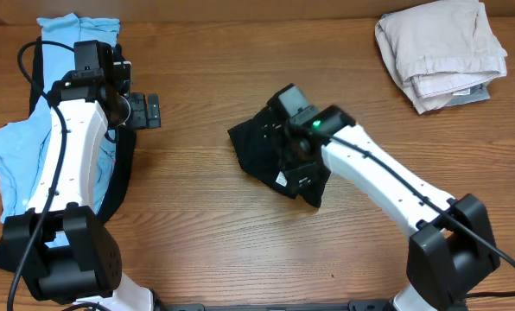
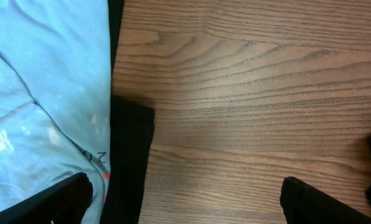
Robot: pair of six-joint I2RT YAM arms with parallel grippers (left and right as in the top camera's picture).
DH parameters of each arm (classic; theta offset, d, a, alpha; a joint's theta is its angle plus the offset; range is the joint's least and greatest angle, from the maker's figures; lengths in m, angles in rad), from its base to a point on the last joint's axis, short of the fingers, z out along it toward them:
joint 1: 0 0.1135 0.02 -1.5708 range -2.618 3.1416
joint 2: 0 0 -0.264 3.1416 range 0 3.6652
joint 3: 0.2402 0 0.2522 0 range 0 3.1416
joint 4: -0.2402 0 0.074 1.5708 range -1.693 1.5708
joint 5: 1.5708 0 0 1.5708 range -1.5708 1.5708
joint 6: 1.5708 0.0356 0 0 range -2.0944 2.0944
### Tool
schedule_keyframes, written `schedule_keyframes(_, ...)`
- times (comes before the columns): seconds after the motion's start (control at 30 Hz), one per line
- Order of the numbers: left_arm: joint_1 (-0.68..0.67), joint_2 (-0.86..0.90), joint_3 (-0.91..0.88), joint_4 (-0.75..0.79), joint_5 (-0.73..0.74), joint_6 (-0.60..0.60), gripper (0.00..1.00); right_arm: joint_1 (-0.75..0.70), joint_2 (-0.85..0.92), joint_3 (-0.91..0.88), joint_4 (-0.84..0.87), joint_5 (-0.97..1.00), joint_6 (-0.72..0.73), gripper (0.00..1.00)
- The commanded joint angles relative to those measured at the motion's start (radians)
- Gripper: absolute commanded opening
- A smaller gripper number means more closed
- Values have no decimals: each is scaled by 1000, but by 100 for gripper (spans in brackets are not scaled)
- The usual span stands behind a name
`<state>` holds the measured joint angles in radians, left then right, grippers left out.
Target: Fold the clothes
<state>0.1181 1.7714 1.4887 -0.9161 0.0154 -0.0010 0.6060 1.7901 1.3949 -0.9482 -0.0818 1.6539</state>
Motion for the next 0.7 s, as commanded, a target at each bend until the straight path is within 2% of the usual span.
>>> schedule_keyframes(0.0, 0, 7, 19, 0, 11, -14, 100, 27, 2, -51, 55, -1, 106, 100)
schedule_keyframes(0.27, 0, 7, 19, 1, 11, -14, 100, 28, 7, -178, 195, 9, 106, 100)
schedule_keyframes(0.67, 0, 7, 19, 0, 11, -14, 100, 22, 8, -274, 291, 47, 111, 100)
